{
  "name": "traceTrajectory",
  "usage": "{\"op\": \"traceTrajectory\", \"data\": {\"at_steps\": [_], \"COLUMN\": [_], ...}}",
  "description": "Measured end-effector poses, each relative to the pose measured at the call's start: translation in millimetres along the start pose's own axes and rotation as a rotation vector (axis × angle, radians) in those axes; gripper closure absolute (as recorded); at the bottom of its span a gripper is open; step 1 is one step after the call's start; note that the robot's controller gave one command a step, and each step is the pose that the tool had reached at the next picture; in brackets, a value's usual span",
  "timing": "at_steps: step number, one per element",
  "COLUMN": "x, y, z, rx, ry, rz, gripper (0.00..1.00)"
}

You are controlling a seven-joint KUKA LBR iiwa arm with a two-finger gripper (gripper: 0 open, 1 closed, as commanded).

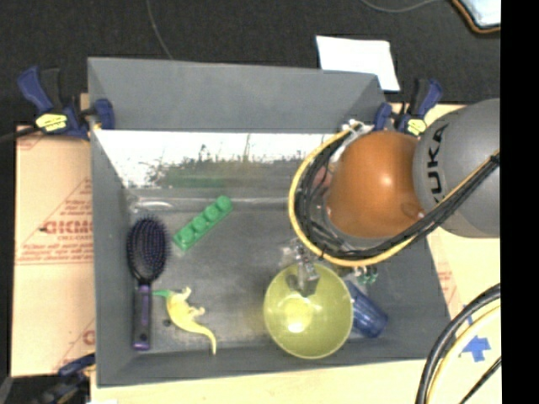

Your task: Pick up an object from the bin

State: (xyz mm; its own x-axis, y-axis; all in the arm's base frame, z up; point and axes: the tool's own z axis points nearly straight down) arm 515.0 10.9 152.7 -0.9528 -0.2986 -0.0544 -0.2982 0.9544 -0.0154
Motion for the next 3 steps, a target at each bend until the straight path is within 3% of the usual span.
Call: {"op": "traceTrajectory", "data": {"at_steps": [1, 2, 3], "x": [27.6, -1.4, 13.6], "y": [16.4, -3.3, 7.8], "z": [-22.1, -112.8, -225.5], "rx": [-0.002, -0.001, -0.001], "ry": [0.004, 0.002, 0.002], "rz": [0.219, 0.086, 0.156], "gripper": [1.00, 1.00, 1.00]}}
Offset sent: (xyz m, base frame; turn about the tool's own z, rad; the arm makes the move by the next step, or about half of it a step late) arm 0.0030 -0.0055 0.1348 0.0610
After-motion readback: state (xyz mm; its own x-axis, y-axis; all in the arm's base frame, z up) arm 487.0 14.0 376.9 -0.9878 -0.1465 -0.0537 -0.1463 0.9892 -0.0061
